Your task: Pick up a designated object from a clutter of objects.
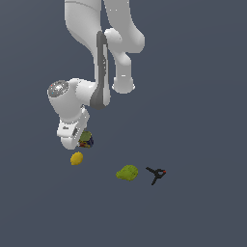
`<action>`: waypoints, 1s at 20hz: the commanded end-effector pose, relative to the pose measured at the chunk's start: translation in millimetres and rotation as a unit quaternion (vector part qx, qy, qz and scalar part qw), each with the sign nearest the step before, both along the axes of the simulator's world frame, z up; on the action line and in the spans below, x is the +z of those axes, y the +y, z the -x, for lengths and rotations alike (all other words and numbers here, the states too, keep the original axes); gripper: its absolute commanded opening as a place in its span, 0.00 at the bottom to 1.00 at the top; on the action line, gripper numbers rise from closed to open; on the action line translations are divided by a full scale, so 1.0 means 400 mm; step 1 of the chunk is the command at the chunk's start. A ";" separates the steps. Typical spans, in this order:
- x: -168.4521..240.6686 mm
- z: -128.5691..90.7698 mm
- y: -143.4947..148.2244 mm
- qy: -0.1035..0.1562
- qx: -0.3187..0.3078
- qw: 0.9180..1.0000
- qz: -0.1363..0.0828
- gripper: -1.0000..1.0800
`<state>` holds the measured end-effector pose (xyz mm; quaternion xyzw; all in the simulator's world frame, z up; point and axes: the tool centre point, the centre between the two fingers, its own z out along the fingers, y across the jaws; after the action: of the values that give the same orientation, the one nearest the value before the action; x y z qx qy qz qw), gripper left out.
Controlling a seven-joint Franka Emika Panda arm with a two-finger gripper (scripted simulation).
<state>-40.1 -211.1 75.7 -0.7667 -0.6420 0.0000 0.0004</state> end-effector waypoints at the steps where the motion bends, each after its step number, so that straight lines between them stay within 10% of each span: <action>1: -0.025 0.000 0.000 0.000 0.000 1.000 0.000 0.96; 6: -0.043 -0.001 -0.001 0.000 0.001 1.000 0.000 0.96; 7: -0.043 -0.001 -0.001 0.000 0.001 1.000 0.000 0.00; 20: -0.035 -0.004 0.004 -0.001 0.001 1.000 0.001 0.00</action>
<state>-39.7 -210.8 59.5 -0.7666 -0.6422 0.0002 0.0003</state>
